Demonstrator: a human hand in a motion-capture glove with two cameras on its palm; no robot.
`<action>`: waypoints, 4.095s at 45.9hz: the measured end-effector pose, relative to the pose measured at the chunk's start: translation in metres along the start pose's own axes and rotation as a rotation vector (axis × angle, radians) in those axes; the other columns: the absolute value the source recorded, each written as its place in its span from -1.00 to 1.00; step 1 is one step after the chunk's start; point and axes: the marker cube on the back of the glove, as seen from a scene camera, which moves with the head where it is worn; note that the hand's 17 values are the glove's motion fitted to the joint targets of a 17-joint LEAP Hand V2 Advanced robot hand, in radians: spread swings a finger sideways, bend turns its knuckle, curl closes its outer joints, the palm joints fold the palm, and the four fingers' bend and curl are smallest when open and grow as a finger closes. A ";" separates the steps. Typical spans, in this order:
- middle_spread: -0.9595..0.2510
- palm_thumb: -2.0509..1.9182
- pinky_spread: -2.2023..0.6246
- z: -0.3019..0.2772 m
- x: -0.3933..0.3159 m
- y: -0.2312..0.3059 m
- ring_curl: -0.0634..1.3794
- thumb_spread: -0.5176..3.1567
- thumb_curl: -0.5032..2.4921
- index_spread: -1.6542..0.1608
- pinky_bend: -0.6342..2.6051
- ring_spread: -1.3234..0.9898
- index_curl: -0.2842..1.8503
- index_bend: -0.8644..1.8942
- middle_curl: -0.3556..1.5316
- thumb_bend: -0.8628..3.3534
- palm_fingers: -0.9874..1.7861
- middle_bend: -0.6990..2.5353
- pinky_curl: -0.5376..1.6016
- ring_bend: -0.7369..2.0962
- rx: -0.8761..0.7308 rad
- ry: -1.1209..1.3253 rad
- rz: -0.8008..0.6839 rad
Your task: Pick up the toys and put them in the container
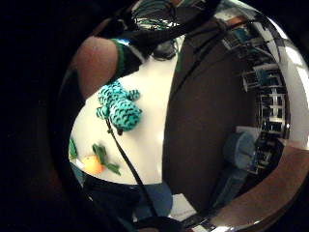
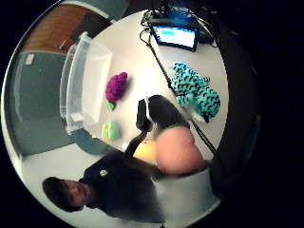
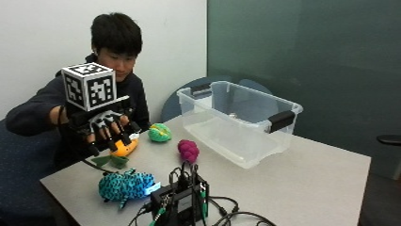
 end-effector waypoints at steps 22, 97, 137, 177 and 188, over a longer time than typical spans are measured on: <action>0.64 0.04 0.58 0.042 0.000 -0.013 -0.69 -0.05 -0.55 0.62 0.08 0.14 -0.70 -0.32 -0.42 -0.59 -0.36 -0.41 -0.17 -0.13 -0.071 -0.003 0.006; 0.34 0.18 0.34 -0.076 -0.388 -0.121 -0.21 -0.03 -0.36 0.67 0.11 -0.06 -0.59 -0.31 -0.05 -0.61 -0.19 -0.10 -0.01 0.45 0.108 -0.187 -0.474; 0.46 0.12 0.58 0.151 -0.224 -0.082 -0.66 0.01 -0.43 0.50 -0.04 0.08 -0.42 -0.21 -0.26 -0.60 -0.20 -0.44 -0.18 -0.09 -0.032 -0.090 -0.578; 0.13 0.38 0.27 -0.112 -0.411 -0.008 -0.12 -0.37 -0.14 0.53 0.14 -0.18 -0.09 0.10 0.27 -0.55 0.40 0.02 0.04 0.47 0.383 -0.347 -0.683; 0.23 0.23 0.36 -0.047 -0.454 -0.011 -0.10 -0.21 -0.21 0.55 0.10 -0.13 -0.06 -0.11 0.21 -0.63 -0.32 -0.15 0.08 0.40 0.109 -0.238 -0.696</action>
